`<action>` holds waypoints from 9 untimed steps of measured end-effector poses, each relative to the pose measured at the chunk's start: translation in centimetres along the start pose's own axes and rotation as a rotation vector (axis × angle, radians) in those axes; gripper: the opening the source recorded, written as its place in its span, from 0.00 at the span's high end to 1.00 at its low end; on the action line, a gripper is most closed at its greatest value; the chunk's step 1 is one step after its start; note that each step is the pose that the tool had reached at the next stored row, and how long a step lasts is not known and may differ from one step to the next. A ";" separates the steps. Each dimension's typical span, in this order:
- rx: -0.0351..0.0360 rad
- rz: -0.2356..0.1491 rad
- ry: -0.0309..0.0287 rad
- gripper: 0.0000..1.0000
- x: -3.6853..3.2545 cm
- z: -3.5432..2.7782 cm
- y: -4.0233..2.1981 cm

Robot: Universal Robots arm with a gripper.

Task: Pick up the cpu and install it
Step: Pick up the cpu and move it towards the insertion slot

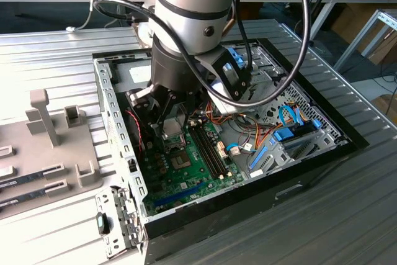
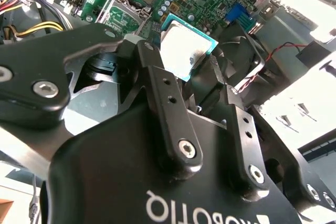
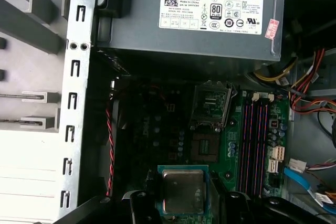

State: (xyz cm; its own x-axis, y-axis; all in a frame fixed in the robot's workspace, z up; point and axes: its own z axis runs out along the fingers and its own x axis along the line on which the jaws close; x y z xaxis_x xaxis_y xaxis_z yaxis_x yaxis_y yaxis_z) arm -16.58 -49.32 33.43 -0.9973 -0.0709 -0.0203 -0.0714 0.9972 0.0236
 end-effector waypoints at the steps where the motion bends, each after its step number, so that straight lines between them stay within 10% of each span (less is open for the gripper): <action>1: 0.0000 0.000 0.0000 0.53 -0.01 0.02 -0.05; 9: -0.0001 0.000 0.0000 0.53 -0.07 0.17 -0.45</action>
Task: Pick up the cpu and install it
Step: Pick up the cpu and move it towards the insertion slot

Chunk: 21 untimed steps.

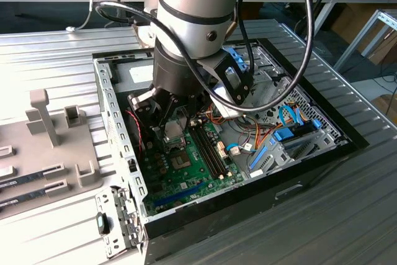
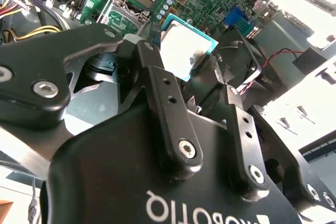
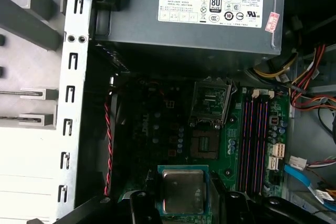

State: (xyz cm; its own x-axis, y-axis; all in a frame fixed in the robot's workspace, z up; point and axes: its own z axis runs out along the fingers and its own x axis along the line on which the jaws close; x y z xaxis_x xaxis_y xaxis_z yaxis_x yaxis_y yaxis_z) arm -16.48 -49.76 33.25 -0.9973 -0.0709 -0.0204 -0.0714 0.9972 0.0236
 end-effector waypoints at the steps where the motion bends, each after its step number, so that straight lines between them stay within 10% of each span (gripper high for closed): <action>1: 0.0000 0.000 0.0001 0.53 -0.01 0.02 -0.07; 21: 0.0001 0.000 0.0000 0.53 -0.12 0.38 -0.91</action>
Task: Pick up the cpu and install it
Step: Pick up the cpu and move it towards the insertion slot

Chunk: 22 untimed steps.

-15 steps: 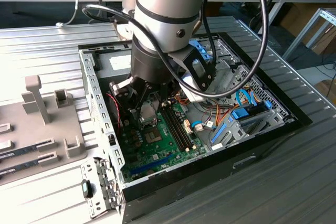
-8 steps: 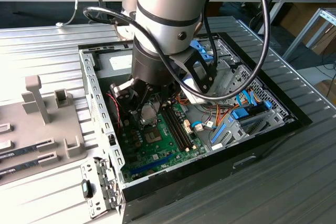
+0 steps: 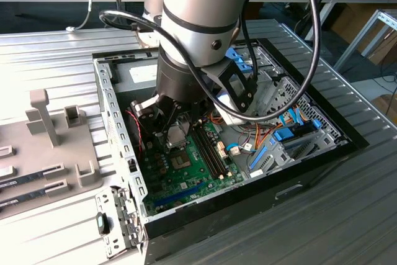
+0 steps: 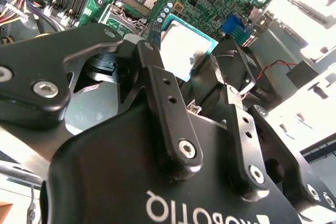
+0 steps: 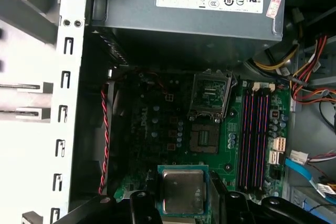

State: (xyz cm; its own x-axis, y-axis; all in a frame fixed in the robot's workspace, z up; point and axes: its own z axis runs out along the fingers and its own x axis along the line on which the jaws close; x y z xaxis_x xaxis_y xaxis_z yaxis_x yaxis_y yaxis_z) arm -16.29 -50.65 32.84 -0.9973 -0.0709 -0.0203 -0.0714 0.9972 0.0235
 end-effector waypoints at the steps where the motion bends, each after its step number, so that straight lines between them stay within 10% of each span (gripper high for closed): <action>1: 0.0000 0.000 0.0000 0.53 0.00 0.01 -0.03; 22: 0.0000 0.000 0.0000 0.53 -0.07 0.34 -0.93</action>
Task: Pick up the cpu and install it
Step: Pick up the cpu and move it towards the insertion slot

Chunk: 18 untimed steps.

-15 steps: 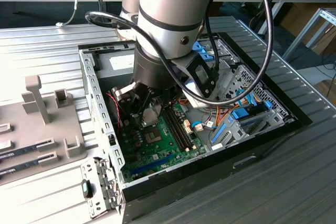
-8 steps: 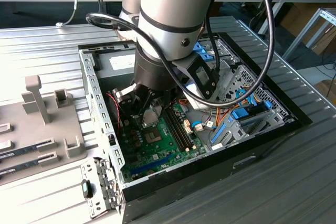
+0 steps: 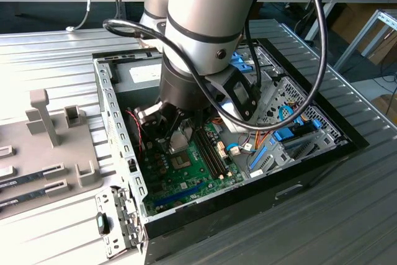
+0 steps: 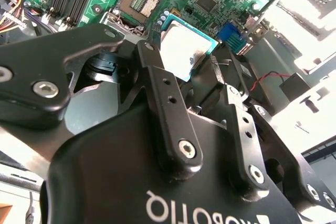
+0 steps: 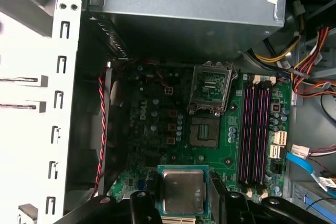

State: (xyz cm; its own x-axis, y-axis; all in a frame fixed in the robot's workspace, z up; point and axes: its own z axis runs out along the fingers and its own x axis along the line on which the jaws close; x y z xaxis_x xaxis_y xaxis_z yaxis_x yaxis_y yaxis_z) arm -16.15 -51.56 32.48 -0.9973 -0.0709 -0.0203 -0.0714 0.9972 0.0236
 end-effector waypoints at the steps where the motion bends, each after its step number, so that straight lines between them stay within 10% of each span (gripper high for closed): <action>1: 0.0000 0.000 -0.0001 0.53 0.00 0.02 -0.04; 18: 0.0000 0.000 -0.0001 0.53 -0.05 0.29 -0.69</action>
State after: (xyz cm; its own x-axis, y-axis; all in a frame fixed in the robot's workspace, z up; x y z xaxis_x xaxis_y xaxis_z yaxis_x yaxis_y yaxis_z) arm -16.04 -52.24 32.18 -0.9973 -0.0709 -0.0204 -0.0714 0.9972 0.0236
